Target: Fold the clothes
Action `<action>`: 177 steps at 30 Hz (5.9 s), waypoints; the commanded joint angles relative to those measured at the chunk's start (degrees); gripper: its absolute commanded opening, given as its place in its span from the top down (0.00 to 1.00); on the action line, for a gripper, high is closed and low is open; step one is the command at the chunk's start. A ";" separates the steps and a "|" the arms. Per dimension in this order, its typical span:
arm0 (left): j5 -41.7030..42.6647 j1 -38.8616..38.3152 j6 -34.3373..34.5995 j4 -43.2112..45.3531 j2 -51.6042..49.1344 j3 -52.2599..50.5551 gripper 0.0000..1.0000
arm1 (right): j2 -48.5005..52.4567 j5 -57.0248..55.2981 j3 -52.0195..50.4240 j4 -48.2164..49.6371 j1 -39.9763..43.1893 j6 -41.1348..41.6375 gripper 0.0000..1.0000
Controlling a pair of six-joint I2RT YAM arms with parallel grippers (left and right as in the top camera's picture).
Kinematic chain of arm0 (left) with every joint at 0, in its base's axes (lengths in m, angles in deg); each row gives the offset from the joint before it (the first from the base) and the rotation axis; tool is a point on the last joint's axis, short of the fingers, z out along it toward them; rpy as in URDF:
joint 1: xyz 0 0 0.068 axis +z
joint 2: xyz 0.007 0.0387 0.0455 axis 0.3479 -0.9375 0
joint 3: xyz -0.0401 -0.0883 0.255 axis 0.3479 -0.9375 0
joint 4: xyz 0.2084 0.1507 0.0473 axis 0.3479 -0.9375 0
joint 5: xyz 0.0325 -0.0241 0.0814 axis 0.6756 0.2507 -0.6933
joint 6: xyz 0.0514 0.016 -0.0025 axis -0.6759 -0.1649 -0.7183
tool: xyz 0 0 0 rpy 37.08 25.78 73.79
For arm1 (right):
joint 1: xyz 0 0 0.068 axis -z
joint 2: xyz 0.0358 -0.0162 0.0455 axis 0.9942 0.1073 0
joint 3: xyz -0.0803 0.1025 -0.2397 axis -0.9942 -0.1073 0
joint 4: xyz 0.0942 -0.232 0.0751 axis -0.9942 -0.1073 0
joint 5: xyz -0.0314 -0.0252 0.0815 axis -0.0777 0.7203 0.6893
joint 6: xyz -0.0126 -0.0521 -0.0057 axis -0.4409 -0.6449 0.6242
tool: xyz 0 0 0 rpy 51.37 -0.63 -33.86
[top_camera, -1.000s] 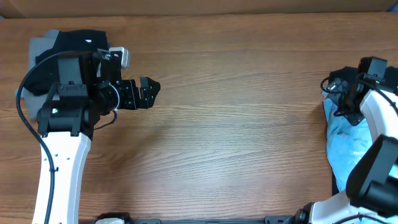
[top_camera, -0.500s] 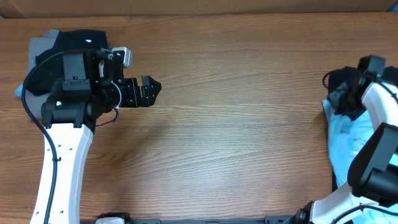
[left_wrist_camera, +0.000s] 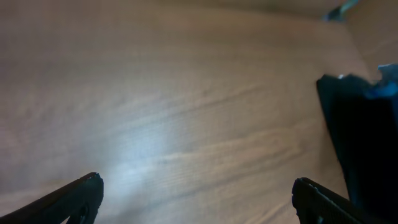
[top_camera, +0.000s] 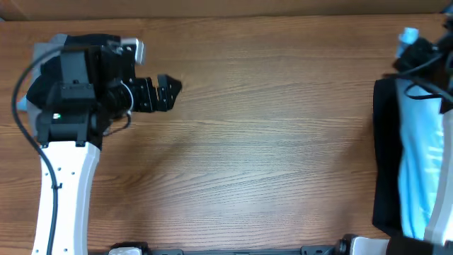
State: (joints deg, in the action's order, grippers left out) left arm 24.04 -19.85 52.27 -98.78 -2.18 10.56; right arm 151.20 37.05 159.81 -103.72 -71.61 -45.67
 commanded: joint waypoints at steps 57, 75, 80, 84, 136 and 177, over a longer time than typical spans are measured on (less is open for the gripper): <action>-12.28 -0.94 -4.31 -6.27 3.28 23.26 0.00 | 0.81 -7.45 34.14 -7.34 -44.70 -3.37 0.44; -18.16 -14.95 -8.46 -23.54 -35.04 23.26 0.05 | -12.28 -20.04 34.14 -11.61 -44.61 4.46 0.30; -20.22 -14.10 -6.56 -24.94 -45.46 23.26 0.00 | -12.61 -20.74 34.12 -15.21 -44.61 7.04 0.27; -21.59 -12.68 -5.73 -24.76 -51.08 23.26 0.00 | -12.31 -21.14 34.12 -18.91 -44.61 7.13 0.27; -25.94 -4.28 -10.27 -24.20 -54.03 20.61 0.36 | -0.11 -24.41 34.12 -36.17 -38.71 17.46 0.13; -41.27 22.16 5.66 -40.87 -27.39 16.52 0.96 | 17.03 -17.31 30.45 -34.64 -12.81 7.34 0.09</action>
State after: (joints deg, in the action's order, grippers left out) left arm -13.48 -0.37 55.55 -139.68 -29.57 26.76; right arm 165.04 16.94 190.67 -138.49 -86.74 -34.74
